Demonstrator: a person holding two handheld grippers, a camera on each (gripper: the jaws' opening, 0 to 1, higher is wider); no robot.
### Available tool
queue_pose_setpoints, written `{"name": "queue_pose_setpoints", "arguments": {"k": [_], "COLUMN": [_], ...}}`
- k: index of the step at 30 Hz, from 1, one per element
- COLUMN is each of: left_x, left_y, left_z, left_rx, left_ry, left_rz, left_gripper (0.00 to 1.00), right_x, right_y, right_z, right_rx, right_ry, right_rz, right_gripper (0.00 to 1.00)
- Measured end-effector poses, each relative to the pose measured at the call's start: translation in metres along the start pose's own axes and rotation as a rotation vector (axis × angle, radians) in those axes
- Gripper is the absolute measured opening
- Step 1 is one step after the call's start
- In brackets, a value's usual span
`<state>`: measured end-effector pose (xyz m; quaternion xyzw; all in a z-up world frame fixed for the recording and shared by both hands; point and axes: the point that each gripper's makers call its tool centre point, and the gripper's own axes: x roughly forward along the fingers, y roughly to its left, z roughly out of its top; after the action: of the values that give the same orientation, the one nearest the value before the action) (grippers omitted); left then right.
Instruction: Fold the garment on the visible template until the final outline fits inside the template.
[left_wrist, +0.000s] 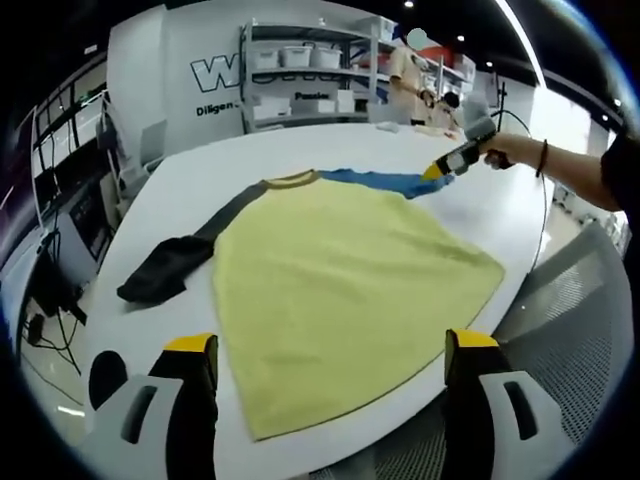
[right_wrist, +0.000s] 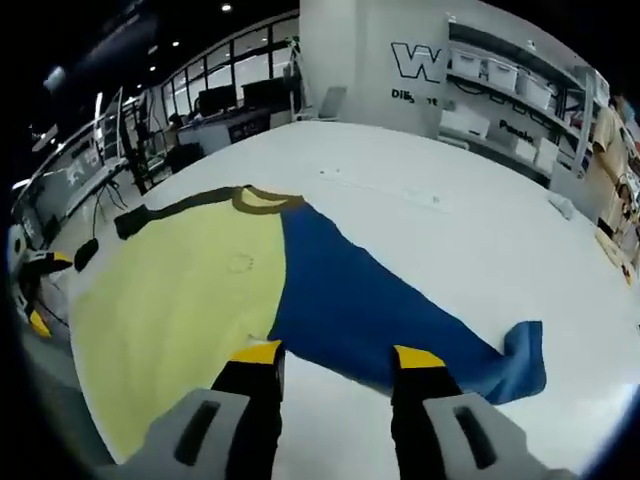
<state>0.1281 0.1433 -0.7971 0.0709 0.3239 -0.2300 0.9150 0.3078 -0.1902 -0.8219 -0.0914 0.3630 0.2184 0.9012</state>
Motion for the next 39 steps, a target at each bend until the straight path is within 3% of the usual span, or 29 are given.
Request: {"name": "queue_pose_setpoints", "arguments": {"k": [1,6,9,13,17,27,29,32,35,39], "left_x": [-0.001,-0.001,-0.002,-0.003,-0.003,-0.003,-0.003,-0.002,-0.002,-0.002], "left_y": [-0.001,0.002,0.002,0.004,0.005,0.007,0.007,0.007,0.007,0.006], "left_z": [0.004,0.004,0.007,0.008,0.008,0.005,0.005,0.003,0.003,0.003], "left_rx": [-0.01,-0.021,-0.025,-0.03,-0.029,-0.032,-0.031,-0.026,-0.02,-0.022], "left_ry": [-0.023,-0.026,-0.045,-0.049,-0.052,-0.043,-0.042,-0.029,-0.029,-0.03], "left_rz": [-0.008,0.0,0.002,0.009,0.013,0.021,0.022,0.021,0.024,0.021], "left_gripper": [0.96,0.95,0.96,0.94,0.94,0.92,0.91,0.9,0.89,0.89], "right_x": [0.004,0.013,0.017,0.024,0.031,0.049,0.049,0.048,0.048,0.047], "right_y": [0.006,0.026,0.032,0.035,0.036,0.032,0.035,0.026,0.027,0.02], "right_z": [-0.002,-0.003,-0.005,-0.007,-0.011,-0.015,-0.013,-0.015,-0.014,-0.012], "right_rx": [-0.085,-0.088,-0.134,-0.119,-0.105,-0.084,-0.039,-0.162,-0.117,-0.159], "right_ry": [0.015,0.008,0.021,0.024,0.038,0.063,0.047,0.071,0.072,0.082], "right_rz": [0.009,0.07,0.075,0.082,0.079,0.027,0.037,-0.015,0.005,-0.023], "right_gripper": [0.39,0.36,0.33,0.27,0.25,0.1,0.05,0.0,0.0,0.0]}}
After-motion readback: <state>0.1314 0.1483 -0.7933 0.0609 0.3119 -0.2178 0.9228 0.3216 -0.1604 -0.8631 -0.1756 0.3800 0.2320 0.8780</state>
